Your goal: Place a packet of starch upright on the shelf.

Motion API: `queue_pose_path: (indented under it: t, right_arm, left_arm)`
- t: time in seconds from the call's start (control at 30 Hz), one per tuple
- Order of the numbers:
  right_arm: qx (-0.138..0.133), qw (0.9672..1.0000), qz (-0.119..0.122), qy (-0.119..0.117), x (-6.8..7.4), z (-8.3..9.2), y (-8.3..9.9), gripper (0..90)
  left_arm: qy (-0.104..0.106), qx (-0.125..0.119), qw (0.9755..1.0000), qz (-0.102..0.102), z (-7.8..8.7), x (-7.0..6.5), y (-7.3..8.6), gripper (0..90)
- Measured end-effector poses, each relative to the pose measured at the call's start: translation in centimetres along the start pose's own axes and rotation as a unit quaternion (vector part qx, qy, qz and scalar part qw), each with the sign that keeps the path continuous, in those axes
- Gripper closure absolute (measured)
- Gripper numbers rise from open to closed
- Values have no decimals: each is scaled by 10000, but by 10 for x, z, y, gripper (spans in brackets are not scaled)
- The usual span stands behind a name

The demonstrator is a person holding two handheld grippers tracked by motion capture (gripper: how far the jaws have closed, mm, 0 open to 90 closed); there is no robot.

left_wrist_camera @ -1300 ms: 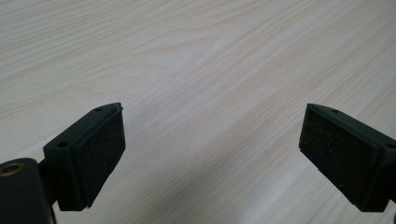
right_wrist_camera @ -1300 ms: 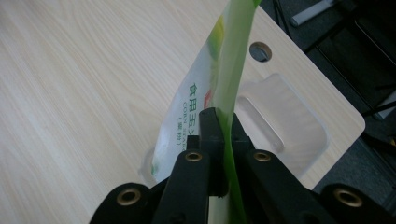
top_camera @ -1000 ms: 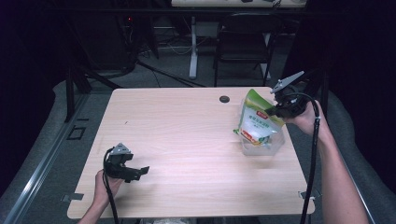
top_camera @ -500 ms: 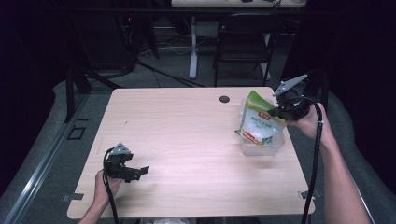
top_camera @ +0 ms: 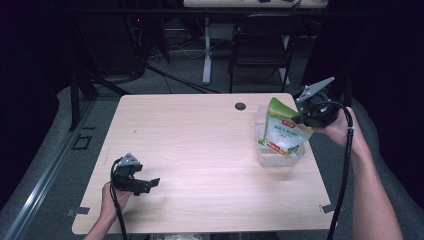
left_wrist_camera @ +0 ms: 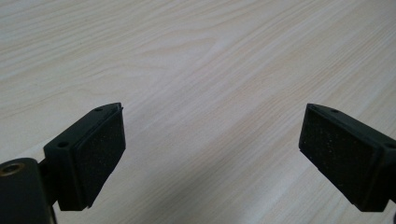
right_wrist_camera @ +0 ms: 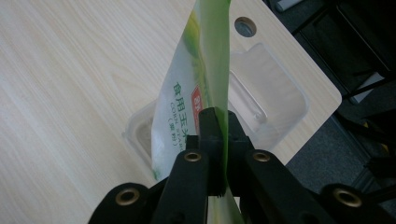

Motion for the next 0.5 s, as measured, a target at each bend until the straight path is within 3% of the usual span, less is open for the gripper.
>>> queue_pose_path:
  t: [0.5]
  right_arm:
    - [292, 9993, -139, -188, -6, -35, 4, 898]
  left_arm:
    - [-7, -19, 10000, 2, 0, 0, 0, 71]
Point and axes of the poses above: each handheld gripper's, and its own axes: z roughly backward along the jaws, y roughly out of its underside, x roughly to its left, the point moved 2 cm from there along -z, roughly forward along the jaws, and after that the axes turned 10 degrees about -y, right-handed, at the moved point
